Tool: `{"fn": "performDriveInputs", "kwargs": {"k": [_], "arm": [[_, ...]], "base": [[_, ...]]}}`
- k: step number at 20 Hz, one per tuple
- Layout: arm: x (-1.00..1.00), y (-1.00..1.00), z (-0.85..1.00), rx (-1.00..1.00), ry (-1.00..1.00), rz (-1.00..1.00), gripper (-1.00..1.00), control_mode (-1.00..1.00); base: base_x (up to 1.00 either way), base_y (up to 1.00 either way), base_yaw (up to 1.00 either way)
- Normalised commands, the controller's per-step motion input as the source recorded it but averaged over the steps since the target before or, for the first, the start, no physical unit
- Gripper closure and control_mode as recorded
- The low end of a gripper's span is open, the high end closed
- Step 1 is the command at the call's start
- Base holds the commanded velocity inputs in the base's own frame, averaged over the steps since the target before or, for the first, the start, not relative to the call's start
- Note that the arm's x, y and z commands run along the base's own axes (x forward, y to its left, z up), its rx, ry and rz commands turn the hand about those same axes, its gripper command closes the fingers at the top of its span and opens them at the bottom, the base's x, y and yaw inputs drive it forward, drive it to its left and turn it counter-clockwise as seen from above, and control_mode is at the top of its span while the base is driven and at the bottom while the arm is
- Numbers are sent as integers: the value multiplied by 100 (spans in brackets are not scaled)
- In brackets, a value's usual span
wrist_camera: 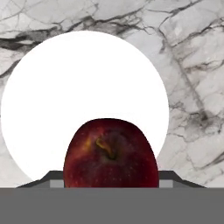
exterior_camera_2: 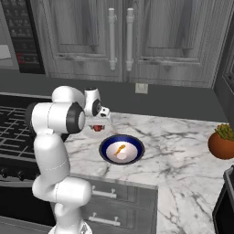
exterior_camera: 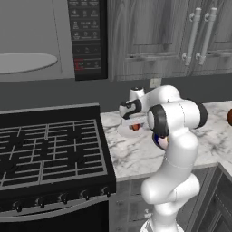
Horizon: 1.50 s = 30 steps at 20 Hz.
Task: Remove the apple from the bowl and place it on the small plate. Then place the bowl with only the shrimp in the microwave, close the door, and press the start button to microwave the shrimp.
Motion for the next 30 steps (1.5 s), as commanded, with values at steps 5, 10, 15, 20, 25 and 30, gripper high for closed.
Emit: {"fn": "performDriveInputs", "kwargs": {"k": [5,10,15,20,25,30], "arm": [[1,4,-31,0,0,0,100,-100],[27,26,-16,0,3,0,100,-100],[36,35,-8,0,0,0,-100,-100],[2,5,-2,0,0,0,-100,-100],[-22,0,0,0,-4,0,-100,-100],[-74,0,9,0,-20,0,-100,-100]], "base": [[0,0,0],[0,0,0],[0,0,0],[0,0,0],[0,0,0],[0,0,0]]}}
